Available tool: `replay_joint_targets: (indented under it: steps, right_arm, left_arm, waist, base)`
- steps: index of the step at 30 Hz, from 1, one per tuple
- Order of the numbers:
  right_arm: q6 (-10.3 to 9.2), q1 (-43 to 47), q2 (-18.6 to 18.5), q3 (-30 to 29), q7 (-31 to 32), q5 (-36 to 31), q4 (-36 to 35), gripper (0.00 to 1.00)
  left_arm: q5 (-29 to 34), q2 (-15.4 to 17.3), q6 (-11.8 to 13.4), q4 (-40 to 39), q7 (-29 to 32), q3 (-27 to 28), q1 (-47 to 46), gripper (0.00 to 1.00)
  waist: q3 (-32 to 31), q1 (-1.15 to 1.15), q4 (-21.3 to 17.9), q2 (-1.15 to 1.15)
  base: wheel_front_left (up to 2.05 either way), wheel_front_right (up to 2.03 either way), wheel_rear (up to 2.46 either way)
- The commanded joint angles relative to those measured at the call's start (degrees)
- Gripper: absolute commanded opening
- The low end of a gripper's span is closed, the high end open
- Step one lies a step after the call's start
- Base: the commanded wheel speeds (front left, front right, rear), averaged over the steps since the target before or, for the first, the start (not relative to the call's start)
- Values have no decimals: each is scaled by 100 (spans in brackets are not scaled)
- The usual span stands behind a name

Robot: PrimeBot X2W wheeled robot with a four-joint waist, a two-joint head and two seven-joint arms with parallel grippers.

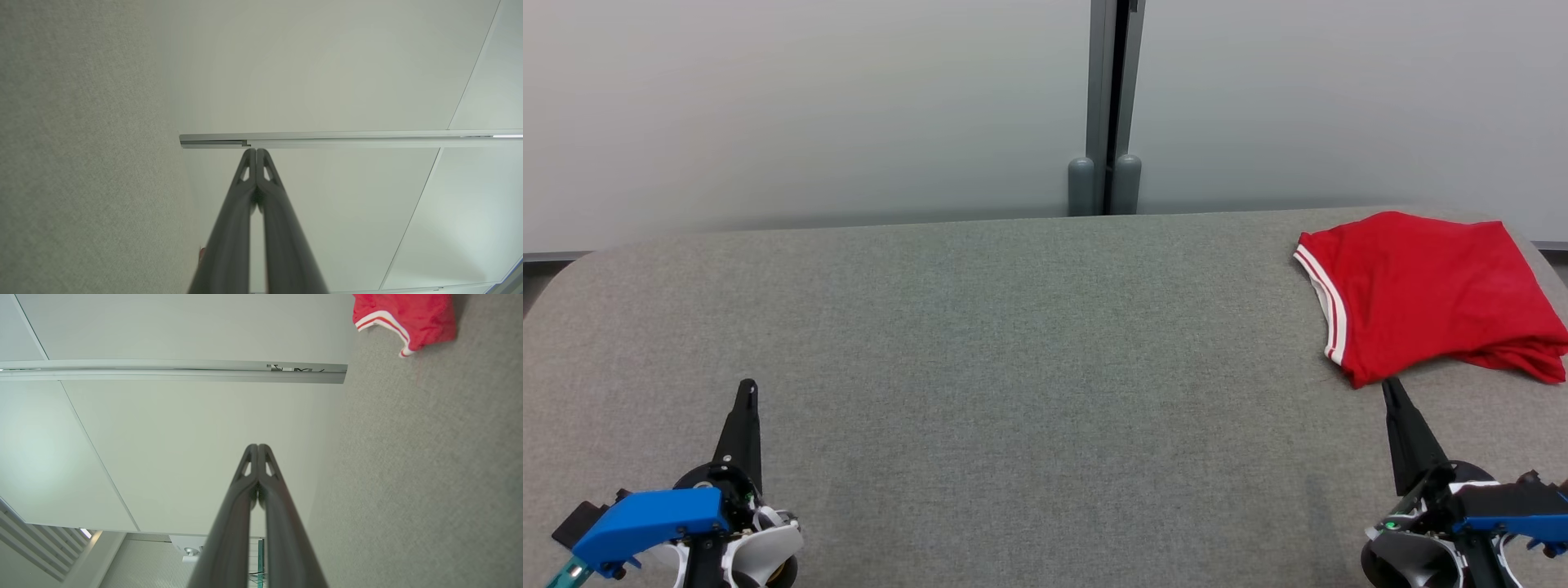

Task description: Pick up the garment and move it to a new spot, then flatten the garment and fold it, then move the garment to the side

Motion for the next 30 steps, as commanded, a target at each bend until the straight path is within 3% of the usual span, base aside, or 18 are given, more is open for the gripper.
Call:
replay_joint_targets:
  steps: [1, 30]
  right_arm:
    - [2, -86, -13, -19, 26, 24, -17, 0]
    - [2, -84, -13, -17, 25, 25, -16, 0]
  left_arm:
    - [-14, -19, -61, -25, 25, 11, -59, 0]
    - [-15, -18, -45, -25, 24, 9, -58, 0]
  waist:
    - [0, 0, 0, -1]
    - [0, 0, 0, -1]
  base:
    - [0, 0, 0]
    - [0, 0, 0]
